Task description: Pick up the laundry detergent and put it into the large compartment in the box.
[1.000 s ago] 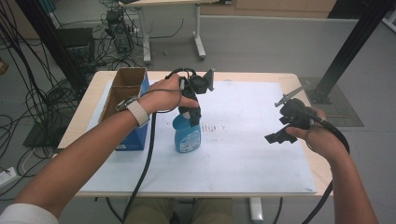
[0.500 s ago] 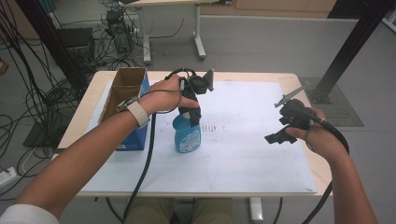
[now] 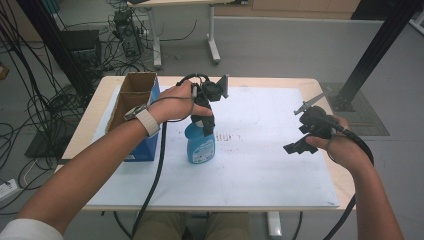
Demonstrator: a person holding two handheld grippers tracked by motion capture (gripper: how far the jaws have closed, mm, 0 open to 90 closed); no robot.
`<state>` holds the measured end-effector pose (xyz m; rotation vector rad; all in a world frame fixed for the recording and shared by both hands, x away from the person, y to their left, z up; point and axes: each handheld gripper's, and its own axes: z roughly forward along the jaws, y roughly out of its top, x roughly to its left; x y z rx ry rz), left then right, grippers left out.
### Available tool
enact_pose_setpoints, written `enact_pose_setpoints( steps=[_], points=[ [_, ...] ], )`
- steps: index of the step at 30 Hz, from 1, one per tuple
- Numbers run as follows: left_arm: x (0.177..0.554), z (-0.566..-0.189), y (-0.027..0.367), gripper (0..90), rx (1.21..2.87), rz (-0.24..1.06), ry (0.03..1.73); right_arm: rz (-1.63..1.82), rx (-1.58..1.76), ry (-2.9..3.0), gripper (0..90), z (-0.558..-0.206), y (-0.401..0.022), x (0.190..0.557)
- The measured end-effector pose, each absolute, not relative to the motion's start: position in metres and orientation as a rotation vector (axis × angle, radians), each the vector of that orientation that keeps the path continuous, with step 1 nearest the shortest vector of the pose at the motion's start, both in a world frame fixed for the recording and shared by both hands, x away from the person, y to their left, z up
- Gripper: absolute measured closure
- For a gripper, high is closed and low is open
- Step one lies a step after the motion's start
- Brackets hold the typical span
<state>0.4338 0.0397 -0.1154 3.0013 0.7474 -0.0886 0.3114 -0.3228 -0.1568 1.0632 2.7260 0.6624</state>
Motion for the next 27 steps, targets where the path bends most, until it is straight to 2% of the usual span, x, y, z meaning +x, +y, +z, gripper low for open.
enact_pose_setpoints(
  steps=[27],
  points=[
    [0.4330,-0.1179,0.0415,8.3,2.995,-0.091,0.759,0.666,1.064,2.725,6.6,-0.1566,-0.3248,0.3105]
  ],
)
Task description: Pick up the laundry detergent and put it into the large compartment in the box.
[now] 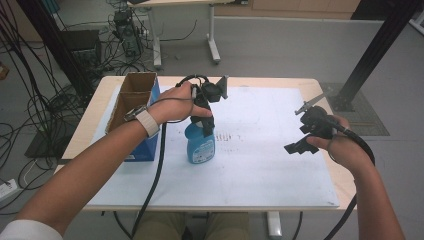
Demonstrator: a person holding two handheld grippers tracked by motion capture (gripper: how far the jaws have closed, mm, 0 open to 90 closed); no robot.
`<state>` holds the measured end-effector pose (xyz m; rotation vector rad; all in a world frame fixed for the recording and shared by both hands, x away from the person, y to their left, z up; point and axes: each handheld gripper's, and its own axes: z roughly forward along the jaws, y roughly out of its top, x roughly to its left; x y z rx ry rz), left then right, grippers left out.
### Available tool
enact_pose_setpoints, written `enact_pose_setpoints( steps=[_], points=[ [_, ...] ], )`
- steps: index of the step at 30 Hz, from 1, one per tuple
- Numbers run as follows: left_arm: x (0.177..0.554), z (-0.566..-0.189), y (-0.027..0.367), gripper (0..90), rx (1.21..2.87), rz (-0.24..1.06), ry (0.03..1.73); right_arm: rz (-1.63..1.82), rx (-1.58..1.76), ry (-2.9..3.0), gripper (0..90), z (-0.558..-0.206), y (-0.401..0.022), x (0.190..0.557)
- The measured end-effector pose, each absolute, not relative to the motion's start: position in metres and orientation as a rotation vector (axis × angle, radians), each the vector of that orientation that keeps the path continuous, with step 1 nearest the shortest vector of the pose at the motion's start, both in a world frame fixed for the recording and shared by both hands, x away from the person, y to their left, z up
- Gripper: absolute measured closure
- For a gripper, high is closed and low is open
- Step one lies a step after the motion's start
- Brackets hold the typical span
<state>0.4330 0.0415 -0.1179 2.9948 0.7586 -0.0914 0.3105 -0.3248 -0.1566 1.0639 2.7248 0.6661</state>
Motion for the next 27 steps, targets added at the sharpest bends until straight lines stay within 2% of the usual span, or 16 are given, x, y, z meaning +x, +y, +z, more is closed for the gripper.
enact_pose_setpoints(
  steps=[27],
  points=[
    [0.4331,-0.1244,0.0434,8.3,2.990,-0.095,0.762,0.670,1.062,2.725,6.6,-0.1574,-0.3238,0.3112]
  ],
)
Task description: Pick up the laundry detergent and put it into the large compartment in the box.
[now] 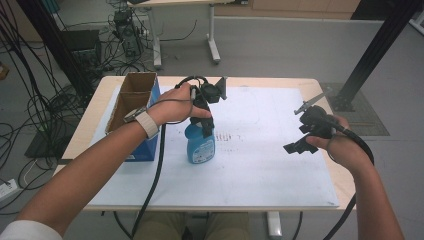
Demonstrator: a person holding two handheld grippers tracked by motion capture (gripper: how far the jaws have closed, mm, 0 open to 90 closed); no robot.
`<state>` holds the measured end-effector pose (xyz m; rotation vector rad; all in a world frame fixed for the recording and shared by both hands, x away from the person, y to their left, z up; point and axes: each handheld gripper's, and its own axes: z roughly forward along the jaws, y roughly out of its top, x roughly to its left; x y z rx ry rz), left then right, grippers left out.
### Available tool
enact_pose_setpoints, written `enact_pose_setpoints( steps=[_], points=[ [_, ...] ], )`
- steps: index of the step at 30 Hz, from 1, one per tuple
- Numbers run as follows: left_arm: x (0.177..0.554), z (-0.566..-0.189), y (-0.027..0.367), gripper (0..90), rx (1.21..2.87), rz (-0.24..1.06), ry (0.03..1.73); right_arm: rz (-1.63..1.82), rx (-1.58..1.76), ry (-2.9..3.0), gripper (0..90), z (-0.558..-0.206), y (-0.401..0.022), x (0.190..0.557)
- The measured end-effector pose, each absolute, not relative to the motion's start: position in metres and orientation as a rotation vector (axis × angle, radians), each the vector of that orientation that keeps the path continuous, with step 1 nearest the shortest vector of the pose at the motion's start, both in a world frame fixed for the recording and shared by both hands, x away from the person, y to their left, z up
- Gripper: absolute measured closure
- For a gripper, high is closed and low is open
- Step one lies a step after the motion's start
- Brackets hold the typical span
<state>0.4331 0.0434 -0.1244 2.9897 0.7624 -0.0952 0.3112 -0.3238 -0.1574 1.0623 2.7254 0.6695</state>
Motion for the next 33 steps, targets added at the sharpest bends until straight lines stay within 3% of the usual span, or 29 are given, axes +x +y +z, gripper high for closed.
enact_pose_setpoints(
  steps=[23,33],
  points=[
    [0.429,-0.152,0.040,9.0,3.003,-0.079,0.745,0.678,1.085,2.723,6.7,-0.165,-0.328,0.309],
    [0.427,-0.157,0.041,14.0,2.997,-0.078,0.731,0.679,1.086,2.725,6.7,-0.166,-0.328,0.309]
  ],
)
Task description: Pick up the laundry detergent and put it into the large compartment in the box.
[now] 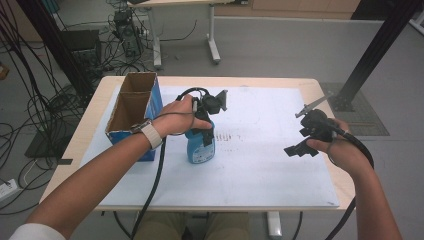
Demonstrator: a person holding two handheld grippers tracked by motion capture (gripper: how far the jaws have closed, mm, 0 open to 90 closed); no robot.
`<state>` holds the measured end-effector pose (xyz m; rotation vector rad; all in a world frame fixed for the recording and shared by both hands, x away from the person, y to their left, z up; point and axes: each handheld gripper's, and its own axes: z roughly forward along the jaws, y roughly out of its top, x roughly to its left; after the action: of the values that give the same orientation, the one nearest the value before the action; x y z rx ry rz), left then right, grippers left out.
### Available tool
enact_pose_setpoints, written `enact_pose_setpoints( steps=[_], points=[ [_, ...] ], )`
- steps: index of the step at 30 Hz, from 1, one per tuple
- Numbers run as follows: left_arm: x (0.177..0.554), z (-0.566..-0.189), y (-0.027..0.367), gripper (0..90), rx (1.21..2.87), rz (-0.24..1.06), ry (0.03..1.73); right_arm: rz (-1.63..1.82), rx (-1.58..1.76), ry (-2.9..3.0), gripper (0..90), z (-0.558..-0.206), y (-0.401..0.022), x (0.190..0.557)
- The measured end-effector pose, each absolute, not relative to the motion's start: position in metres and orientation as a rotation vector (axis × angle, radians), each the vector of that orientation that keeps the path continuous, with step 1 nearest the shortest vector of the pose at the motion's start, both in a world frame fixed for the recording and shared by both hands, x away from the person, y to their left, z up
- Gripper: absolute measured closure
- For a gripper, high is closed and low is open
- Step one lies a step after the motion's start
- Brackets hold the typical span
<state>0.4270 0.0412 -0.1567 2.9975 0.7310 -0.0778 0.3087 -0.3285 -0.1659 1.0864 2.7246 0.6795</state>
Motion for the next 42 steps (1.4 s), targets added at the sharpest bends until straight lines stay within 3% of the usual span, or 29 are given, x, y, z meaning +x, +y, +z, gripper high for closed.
enact_pose_setpoints(
  steps=[7,9,14,17,42],
  points=[
    [0.422,-0.156,0.039,19.4,3.003,-0.038,0.717,0.681,1.087,2.725,6.6,-0.167,-0.329,0.309],
    [0.420,-0.157,0.039,27.5,2.999,-0.021,0.711,0.681,1.085,2.725,6.7,-0.167,-0.329,0.309],
    [0.416,-0.156,0.039,28.4,2.999,0.011,0.709,0.683,1.089,2.724,6.6,-0.167,-0.329,0.308],
    [0.417,-0.157,0.041,38.5,2.993,-0.001,0.707,0.683,1.089,2.724,6.6,-0.167,-0.330,0.308],
    [0.418,-0.157,0.040,39.0,2.997,-0.002,0.703,0.678,1.088,2.730,6.7,-0.168,-0.328,0.309]
  ],
)
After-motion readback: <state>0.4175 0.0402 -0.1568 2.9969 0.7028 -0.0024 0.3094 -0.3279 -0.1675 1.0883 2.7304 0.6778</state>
